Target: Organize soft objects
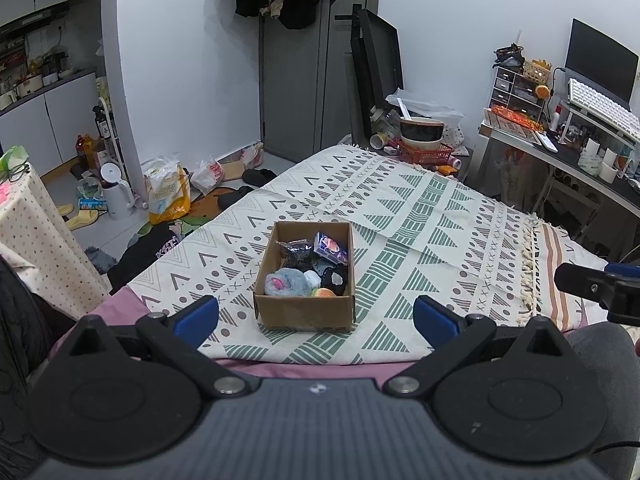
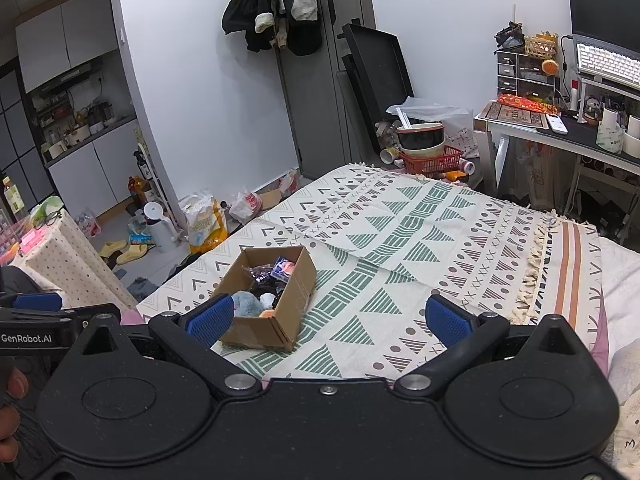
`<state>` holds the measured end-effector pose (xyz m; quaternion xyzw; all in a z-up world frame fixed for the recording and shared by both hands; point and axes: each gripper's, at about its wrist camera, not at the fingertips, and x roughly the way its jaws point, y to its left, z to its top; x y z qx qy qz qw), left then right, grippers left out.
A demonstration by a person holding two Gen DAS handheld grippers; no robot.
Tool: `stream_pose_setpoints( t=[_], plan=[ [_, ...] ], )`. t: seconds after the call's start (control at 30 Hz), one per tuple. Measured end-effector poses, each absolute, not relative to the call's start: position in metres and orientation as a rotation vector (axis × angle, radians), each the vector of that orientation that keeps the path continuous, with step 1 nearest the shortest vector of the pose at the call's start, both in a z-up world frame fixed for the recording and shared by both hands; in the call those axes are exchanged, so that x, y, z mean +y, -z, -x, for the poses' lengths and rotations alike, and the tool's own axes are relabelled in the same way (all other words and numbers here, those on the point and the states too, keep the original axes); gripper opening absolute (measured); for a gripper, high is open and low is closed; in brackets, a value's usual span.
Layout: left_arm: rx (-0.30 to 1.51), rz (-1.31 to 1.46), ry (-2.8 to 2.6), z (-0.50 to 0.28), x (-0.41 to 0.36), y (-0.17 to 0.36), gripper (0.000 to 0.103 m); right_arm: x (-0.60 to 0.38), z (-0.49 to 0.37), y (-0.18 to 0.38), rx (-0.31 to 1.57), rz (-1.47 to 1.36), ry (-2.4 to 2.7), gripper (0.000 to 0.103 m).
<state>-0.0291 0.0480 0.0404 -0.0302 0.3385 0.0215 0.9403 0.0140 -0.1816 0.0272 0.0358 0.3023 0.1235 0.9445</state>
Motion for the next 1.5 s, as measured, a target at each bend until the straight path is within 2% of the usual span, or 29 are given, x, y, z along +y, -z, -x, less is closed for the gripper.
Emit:
stream_pose_setpoints(
  t=[1.5],
  plan=[
    [0.695,0.046,-0.038,0.0276,0.0506,-0.0445,0.103,-0.1811,-0.0138,-0.0264,0.623,-0.088,-0.243,0.103]
  ],
)
